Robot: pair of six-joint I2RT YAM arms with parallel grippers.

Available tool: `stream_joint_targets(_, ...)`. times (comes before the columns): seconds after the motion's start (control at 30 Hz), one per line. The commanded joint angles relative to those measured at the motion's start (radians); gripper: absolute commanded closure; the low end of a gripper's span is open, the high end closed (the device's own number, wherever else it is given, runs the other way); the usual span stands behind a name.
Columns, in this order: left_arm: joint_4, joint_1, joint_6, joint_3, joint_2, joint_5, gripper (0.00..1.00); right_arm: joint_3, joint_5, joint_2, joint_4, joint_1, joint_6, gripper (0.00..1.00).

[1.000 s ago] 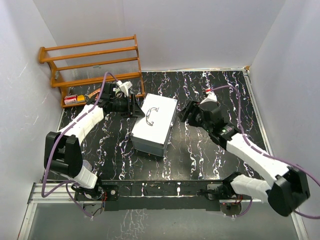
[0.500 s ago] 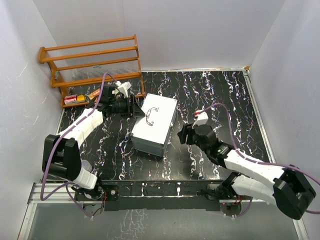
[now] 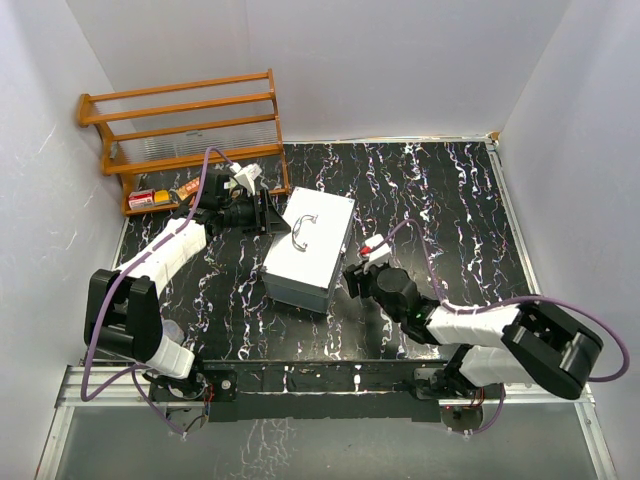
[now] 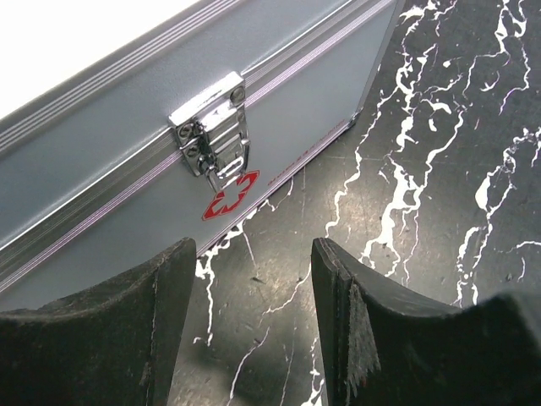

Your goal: Organize the medicine kit

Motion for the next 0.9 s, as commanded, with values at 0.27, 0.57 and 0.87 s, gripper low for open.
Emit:
stream_joint_targets(0.27, -0.093, -0.001, 0.049, -0.046, 0.021, -0.118, 0.58, 0.036, 0.044, 0.197, 0.36, 0.003, -0.094, 0.47)
stream_joint_targets(0.57, -0.094, -0.001, 0.048, -0.045, 0.034, -0.1, 0.61, 0.038, 0.094, 0.253, 0.445, -0.006, -0.096, 0.53)
stream_joint_targets(0.87, -0.096, 0.001, 0.047, -0.043, 0.045, -0.092, 0.63, 0.024, 0.218, 0.252, 0.49, -0.016, -0.057, 0.64)
